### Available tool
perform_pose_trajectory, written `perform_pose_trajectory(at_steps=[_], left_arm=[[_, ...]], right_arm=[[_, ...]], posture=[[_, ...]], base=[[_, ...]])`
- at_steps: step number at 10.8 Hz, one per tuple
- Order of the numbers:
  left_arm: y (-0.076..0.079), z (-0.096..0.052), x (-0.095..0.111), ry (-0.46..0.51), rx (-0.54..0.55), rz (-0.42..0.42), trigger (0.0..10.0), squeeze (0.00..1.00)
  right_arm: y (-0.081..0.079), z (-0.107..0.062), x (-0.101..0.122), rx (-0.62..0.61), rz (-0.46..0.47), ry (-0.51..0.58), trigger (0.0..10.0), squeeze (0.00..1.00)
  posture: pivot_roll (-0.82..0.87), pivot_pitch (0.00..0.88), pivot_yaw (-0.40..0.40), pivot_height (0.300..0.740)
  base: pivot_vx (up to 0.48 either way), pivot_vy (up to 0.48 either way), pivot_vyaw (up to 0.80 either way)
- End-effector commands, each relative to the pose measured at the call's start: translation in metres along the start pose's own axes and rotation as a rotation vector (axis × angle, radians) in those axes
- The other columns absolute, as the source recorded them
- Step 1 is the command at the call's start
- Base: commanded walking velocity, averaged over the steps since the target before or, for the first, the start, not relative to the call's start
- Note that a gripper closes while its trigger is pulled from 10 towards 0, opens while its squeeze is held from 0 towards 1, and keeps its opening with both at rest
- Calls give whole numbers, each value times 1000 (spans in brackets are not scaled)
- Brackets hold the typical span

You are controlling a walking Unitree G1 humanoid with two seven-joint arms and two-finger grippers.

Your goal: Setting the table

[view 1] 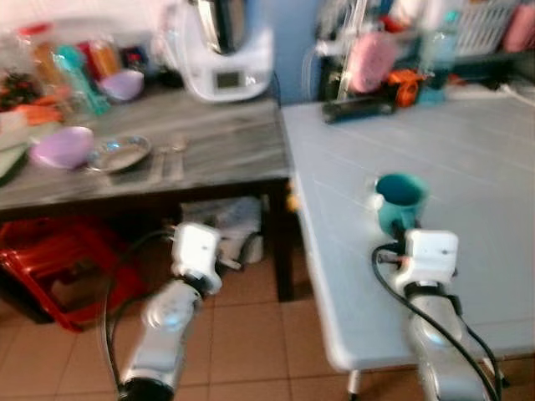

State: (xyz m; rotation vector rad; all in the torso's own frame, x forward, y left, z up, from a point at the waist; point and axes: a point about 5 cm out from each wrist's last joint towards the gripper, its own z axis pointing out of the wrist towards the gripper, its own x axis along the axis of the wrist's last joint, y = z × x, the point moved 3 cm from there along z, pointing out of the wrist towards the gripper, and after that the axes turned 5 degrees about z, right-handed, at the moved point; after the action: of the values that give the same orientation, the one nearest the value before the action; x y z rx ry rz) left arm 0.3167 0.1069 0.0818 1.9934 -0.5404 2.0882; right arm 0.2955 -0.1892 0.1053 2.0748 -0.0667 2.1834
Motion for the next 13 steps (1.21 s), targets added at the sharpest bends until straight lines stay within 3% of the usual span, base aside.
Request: perform_pose_trajectory(at_steps=[1,10,13], left_arm=[[-14,-3,0,-3,35,20,10000,0],[-16,7,3,10,54,23,10000,0],[-26,5,-1,-1,115,53,10000,0]], right_arm=[[-11,0,-4,29,18,-23,10000,0],[-12,0,-2,28,27,-8,10000,0],[-15,-1,3,45,51,24,10000,0]], posture=[[45,0,83,740],[45,0,90,740],[42,0,90,740]], base=[[0,480,444],[0,480,49],[0,480,350]])
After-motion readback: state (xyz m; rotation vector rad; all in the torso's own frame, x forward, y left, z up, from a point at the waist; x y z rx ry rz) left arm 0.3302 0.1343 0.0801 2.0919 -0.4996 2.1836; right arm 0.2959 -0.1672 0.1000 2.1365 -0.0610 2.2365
